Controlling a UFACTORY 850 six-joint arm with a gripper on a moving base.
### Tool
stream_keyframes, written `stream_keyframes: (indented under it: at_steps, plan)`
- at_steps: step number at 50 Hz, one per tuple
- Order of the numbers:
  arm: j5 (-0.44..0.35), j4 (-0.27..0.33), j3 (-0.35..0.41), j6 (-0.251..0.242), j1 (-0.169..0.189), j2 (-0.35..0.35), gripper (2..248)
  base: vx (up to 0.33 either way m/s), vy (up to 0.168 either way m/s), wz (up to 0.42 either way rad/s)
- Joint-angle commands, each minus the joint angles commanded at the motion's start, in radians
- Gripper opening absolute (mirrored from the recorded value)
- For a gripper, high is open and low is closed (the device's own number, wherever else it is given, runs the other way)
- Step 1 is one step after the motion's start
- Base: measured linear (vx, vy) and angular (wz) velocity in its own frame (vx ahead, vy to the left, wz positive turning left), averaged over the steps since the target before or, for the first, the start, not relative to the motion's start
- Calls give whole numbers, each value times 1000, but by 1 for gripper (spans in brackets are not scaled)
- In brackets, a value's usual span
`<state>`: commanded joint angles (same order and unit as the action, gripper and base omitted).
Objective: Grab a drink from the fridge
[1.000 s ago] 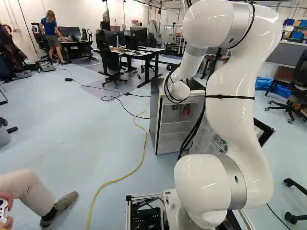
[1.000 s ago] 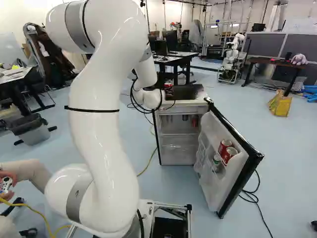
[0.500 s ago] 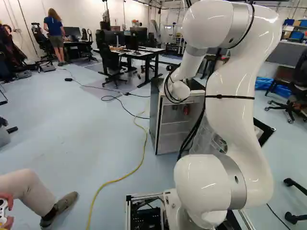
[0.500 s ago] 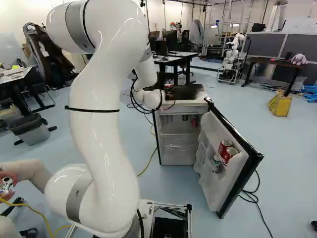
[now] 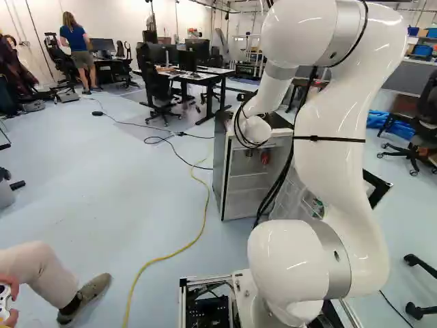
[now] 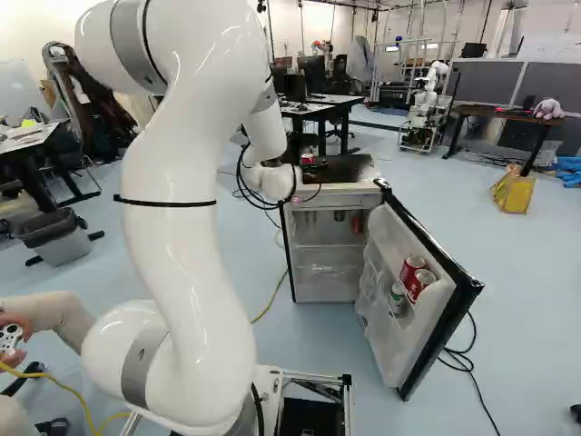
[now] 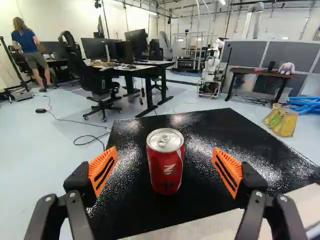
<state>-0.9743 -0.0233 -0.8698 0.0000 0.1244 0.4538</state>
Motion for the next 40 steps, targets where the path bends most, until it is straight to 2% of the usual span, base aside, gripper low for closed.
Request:
stream_keyframes:
  at_steps: [26,40]
  plan:
    - [4,-1,149,0,0,-133,247,0,0,0]
    - [89,-26,217,0,25,-220,247,0,0,0]
